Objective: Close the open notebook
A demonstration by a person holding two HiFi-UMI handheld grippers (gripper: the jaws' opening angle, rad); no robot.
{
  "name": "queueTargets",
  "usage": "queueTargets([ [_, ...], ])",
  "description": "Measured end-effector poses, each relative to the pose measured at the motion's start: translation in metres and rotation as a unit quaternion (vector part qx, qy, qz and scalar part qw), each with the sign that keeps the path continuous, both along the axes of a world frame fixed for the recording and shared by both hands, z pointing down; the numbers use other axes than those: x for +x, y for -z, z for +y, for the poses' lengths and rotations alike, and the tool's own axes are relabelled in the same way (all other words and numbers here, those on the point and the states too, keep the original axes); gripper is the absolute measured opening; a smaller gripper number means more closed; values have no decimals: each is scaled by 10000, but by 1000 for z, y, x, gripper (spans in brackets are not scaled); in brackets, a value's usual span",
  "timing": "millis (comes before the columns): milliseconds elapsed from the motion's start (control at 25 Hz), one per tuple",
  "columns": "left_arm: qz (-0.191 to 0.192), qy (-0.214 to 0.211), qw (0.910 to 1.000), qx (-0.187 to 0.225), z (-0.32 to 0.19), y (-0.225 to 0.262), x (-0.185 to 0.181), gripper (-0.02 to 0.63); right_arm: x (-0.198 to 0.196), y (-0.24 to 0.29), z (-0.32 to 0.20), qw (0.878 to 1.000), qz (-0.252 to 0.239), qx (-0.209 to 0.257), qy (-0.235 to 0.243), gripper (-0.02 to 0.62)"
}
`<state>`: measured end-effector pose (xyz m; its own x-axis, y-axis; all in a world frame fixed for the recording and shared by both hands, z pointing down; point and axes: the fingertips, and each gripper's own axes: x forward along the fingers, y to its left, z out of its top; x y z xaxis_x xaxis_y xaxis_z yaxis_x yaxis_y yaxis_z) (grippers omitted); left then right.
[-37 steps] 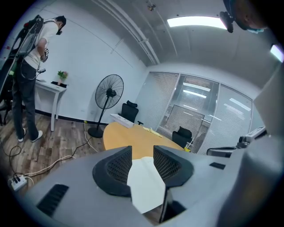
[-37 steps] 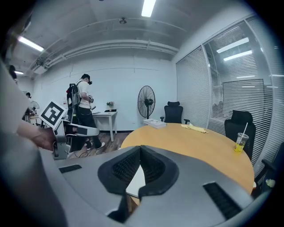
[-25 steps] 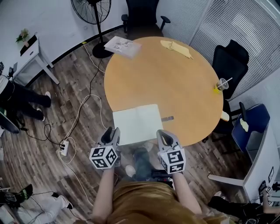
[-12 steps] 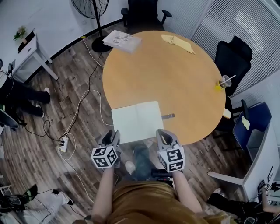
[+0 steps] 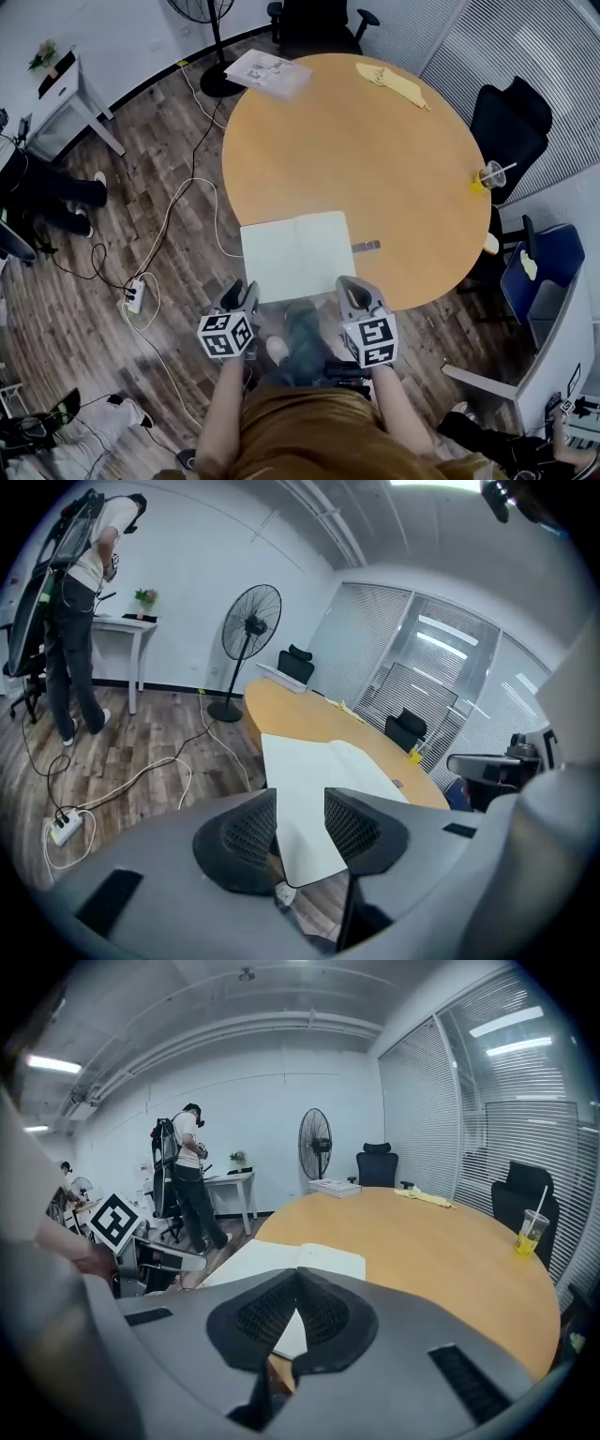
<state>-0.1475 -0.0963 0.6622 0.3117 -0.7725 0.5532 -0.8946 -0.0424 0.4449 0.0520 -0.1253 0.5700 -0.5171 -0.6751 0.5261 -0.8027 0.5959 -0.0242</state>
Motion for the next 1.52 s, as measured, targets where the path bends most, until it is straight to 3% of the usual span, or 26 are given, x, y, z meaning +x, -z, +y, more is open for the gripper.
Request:
queueTargets([
  [400,400,28,9982,-445,18,-31,7,173,-5,-15,-6,9998,72,-159,119,12],
  [600,935,314,9935,-561,23,-40,10,175,-9,-22,-5,9995,72,-255,182,12],
  [760,1115,313,9911,-660,29,-45,14,175,-11,-23,-4,9994,47,-277,195,12],
  [1040,1924,619,9768,-713,30,-50,19,175,-3,-20,-3,9996,36,-260,106,12],
  [1360,2493,767,9623,-771,33,-55,22,146,9,-17,0,9998,47,-209,-44,12],
  [1520,2618,728,9592,-783,31,-52,21,129,10,-11,-1,9998,46,-159,-75,12],
])
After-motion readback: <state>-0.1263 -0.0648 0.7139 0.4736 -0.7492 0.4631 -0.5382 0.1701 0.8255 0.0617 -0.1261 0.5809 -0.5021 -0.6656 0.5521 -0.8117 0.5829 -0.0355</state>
